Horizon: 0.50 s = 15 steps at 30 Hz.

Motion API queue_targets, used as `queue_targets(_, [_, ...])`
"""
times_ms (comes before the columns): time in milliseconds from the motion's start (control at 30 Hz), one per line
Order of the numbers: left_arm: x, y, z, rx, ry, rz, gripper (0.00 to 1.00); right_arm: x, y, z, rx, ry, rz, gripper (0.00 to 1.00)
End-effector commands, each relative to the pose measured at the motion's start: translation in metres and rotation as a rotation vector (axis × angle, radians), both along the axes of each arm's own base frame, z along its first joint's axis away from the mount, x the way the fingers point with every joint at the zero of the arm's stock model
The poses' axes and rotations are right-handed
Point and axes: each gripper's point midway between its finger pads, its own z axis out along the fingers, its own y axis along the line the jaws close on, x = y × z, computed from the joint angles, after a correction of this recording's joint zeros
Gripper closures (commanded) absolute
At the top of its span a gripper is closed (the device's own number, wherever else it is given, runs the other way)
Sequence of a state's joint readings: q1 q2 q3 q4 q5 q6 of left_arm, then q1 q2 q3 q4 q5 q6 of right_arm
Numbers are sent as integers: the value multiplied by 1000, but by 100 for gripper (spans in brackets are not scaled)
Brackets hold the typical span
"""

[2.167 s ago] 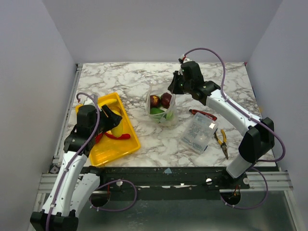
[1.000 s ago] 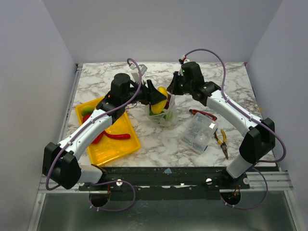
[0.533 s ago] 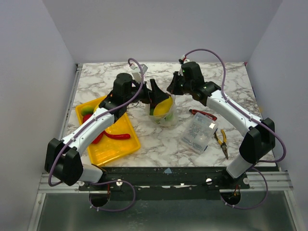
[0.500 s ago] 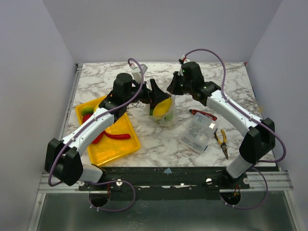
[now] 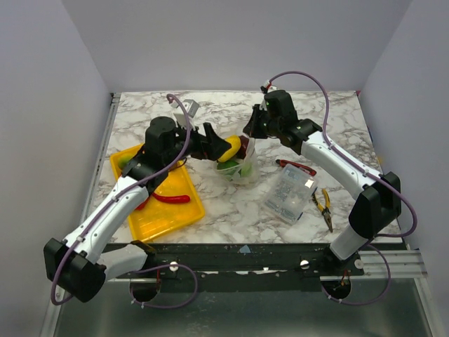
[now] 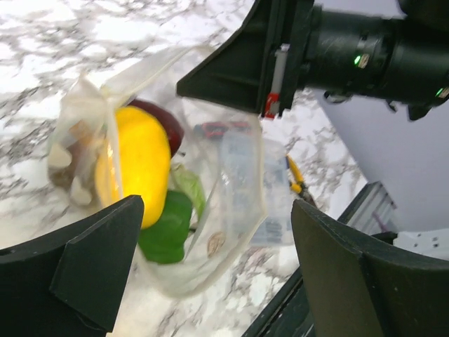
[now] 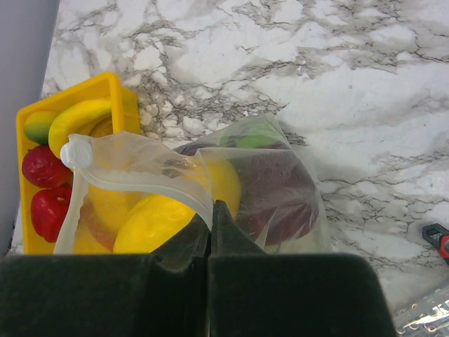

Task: Place the food in the zip-top bag and seal the zipper
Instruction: Place the fake fruit in the zipper food storage bag, then adjust the zipper food storage bag at the center of the board.

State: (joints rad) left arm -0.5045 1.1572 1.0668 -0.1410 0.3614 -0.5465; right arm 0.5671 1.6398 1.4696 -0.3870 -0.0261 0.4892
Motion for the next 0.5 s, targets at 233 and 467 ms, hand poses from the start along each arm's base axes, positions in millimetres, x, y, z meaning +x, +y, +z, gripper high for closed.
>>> queue_targets(233, [-23, 28, -84, 125, 163, 62, 32, -3, -1, 5, 17, -5, 15, 99])
queue_targets(467, [-14, 11, -100, 109, 214, 11, 83, -8, -2, 4, 10, -1, 32, 100])
